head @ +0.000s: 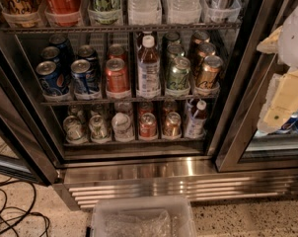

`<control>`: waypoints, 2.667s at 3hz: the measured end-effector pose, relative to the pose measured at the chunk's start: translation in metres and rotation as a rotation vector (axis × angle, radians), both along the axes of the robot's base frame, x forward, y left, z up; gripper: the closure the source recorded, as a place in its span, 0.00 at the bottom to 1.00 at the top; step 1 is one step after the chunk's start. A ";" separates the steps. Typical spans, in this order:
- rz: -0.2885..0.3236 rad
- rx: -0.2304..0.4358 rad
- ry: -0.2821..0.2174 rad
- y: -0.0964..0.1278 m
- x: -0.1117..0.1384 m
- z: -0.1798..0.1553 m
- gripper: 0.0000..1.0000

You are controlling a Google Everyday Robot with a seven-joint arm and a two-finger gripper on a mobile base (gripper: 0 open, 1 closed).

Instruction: Pick blue plastic bottle from middle shelf of fridge

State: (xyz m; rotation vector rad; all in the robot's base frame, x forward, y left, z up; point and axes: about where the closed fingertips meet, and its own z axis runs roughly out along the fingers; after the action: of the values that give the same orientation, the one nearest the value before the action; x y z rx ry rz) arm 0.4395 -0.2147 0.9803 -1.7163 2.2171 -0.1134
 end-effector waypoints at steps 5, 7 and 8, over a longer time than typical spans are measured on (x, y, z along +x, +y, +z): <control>0.275 0.389 0.009 0.080 -0.044 -0.130 0.00; 0.307 0.651 -0.193 0.141 -0.038 -0.153 0.00; 0.245 0.685 -0.296 0.176 -0.040 -0.149 0.00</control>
Offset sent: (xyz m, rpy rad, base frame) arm -0.0203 0.0254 -0.0162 0.0221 0.0267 0.1019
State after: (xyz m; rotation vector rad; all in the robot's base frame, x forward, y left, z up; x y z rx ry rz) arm 0.3994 -0.0389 0.8311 -1.4408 1.5596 0.3817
